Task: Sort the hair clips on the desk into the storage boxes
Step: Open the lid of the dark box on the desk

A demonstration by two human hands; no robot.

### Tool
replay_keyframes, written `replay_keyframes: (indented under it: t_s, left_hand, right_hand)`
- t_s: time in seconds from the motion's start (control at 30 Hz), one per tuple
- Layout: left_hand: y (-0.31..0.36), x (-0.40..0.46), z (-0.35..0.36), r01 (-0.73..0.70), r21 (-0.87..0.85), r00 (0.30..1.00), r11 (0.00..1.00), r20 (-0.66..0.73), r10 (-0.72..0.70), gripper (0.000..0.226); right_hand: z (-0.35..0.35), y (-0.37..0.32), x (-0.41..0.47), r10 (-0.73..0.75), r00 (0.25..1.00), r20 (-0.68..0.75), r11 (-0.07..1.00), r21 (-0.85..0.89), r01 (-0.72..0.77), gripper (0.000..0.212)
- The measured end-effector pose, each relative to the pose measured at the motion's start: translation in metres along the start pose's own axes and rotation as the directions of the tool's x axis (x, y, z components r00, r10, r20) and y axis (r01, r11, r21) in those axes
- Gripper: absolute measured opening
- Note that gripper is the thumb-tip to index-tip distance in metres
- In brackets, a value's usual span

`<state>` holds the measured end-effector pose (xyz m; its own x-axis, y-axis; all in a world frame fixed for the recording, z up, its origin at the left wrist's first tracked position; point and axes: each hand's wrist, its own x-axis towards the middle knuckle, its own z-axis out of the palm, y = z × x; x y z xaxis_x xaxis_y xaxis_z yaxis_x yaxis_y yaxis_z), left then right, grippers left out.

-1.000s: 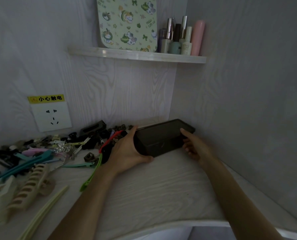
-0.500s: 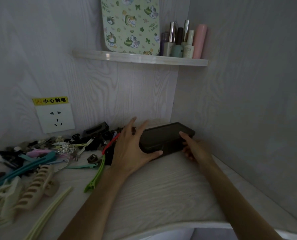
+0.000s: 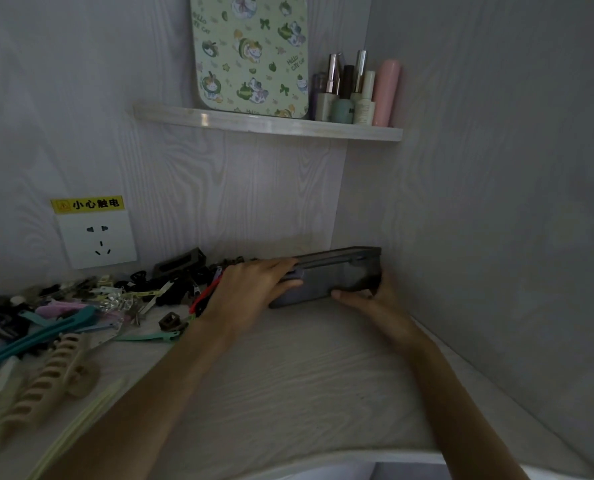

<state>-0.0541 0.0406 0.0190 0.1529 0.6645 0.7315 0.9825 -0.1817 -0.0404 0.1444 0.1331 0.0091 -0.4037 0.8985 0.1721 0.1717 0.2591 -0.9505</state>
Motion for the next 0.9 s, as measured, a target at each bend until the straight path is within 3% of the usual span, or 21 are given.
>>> replay_keyframes:
  t_s: [0.1,0.23,0.3,0.37,0.47,0.63,0.73,0.8,0.9]
  left_hand:
    - [-0.005,-0.002,-0.016,-0.110,-0.035,0.994,0.993,0.022,0.111,0.047]
    - [-0.012,-0.008,-0.027,-0.172,-0.036,0.984,0.984,0.032,0.174,0.046]
    - [-0.015,-0.010,-0.030,-0.103,-0.122,0.994,0.987,0.028,0.107,0.043]
    - [-0.015,-0.010,-0.030,-0.027,-0.210,0.998,0.977,0.045,0.038,0.047]
    - [-0.012,0.001,-0.034,0.192,-0.399,0.979,0.897,0.137,-0.148,0.037]
    - [-0.014,0.038,-0.028,0.346,-0.539,0.936,0.768,0.138,-0.325,0.032]
    - [-0.019,0.054,-0.015,0.411,-0.582,0.912,0.702,0.250,-0.326,0.030]
    - [-0.016,0.060,-0.003,0.446,-0.608,0.895,0.657,0.288,-0.340,0.032]
    - [-0.008,0.062,0.015,0.518,-0.561,0.854,0.646,0.291,-0.432,0.046]
  right_hand:
    - [-0.014,-0.006,0.000,0.029,0.998,0.059,0.997,0.071,-0.033,0.069]
    - [-0.016,-0.008,-0.006,0.056,0.985,0.163,0.998,-0.006,-0.056,0.034]
    - [-0.014,-0.009,-0.008,0.030,0.989,0.146,0.998,-0.051,-0.023,0.049]
    - [-0.014,-0.011,-0.010,-0.006,0.996,0.090,0.997,-0.074,0.013,0.082]
    - [-0.015,-0.011,-0.012,-0.017,0.990,0.137,0.992,-0.122,0.034,0.115]
    - [-0.020,-0.007,-0.010,0.009,0.980,0.200,0.993,-0.116,0.014,0.124]
    - [-0.028,-0.009,-0.014,-0.075,0.997,0.036,0.992,-0.101,0.079,0.136]
    - [-0.032,-0.011,-0.019,-0.203,0.979,-0.031,0.958,-0.215,0.191,0.143]
    - [-0.030,-0.018,-0.026,-0.381,0.921,0.082,0.807,-0.456,0.374,0.132]
